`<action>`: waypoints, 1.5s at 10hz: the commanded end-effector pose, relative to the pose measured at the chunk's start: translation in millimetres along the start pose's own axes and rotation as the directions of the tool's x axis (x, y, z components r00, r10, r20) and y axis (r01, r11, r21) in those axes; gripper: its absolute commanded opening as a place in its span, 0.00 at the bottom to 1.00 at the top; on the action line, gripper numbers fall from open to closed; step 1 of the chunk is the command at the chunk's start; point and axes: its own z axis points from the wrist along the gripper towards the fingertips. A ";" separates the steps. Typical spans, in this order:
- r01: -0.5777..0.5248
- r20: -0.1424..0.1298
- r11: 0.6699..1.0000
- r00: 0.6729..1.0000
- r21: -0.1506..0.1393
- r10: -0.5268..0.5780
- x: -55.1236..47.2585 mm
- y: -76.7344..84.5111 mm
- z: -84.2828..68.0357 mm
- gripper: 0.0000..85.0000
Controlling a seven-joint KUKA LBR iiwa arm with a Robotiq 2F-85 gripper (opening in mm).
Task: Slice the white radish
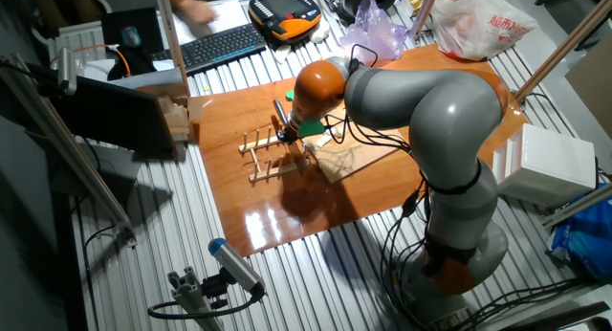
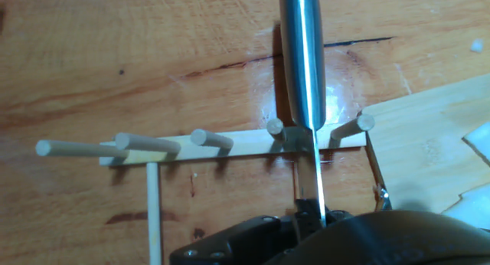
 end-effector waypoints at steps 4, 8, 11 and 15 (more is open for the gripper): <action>-0.034 0.001 0.999 0.999 0.005 0.034 5.6 2.5 13.1 0.00; -0.048 0.005 0.996 0.999 0.071 0.047 4.0 10.7 3.9 0.40; -0.052 -0.017 0.997 0.998 0.061 0.053 0.1 10.8 -8.4 0.40; -0.066 -0.110 0.995 0.991 0.079 0.074 -18.6 -2.0 -81.4 0.40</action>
